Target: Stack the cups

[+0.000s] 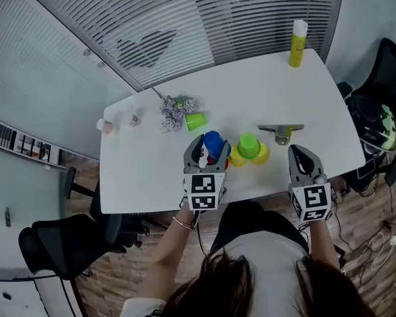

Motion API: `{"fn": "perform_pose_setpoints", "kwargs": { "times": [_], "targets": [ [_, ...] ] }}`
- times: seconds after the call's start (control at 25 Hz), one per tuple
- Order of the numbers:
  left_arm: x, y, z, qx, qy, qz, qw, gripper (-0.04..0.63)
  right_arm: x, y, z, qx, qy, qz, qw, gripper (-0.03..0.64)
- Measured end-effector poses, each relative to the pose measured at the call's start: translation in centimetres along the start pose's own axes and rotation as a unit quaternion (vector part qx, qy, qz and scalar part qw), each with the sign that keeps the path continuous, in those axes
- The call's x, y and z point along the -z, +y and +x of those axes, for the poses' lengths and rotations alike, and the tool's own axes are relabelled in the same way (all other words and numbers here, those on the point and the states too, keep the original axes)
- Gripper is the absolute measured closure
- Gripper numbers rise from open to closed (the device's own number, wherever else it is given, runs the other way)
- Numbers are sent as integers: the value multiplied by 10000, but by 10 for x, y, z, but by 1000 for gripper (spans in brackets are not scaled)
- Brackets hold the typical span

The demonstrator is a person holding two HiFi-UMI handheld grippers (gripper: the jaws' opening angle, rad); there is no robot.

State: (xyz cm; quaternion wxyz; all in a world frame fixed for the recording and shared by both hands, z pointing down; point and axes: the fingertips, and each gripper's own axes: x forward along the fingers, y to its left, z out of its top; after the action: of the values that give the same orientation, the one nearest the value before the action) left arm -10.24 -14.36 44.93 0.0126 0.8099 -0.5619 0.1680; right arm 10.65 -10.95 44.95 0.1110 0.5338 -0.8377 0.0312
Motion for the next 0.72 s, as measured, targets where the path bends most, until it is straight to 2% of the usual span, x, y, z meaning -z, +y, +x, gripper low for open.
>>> {"fn": "perform_pose_setpoints", "kwargs": {
  "times": [0.72],
  "targets": [
    [11,-17,-6,-235,-496,663,9963,313,11,10,-8,-19,69,-55,10000,589]
  ]
}}
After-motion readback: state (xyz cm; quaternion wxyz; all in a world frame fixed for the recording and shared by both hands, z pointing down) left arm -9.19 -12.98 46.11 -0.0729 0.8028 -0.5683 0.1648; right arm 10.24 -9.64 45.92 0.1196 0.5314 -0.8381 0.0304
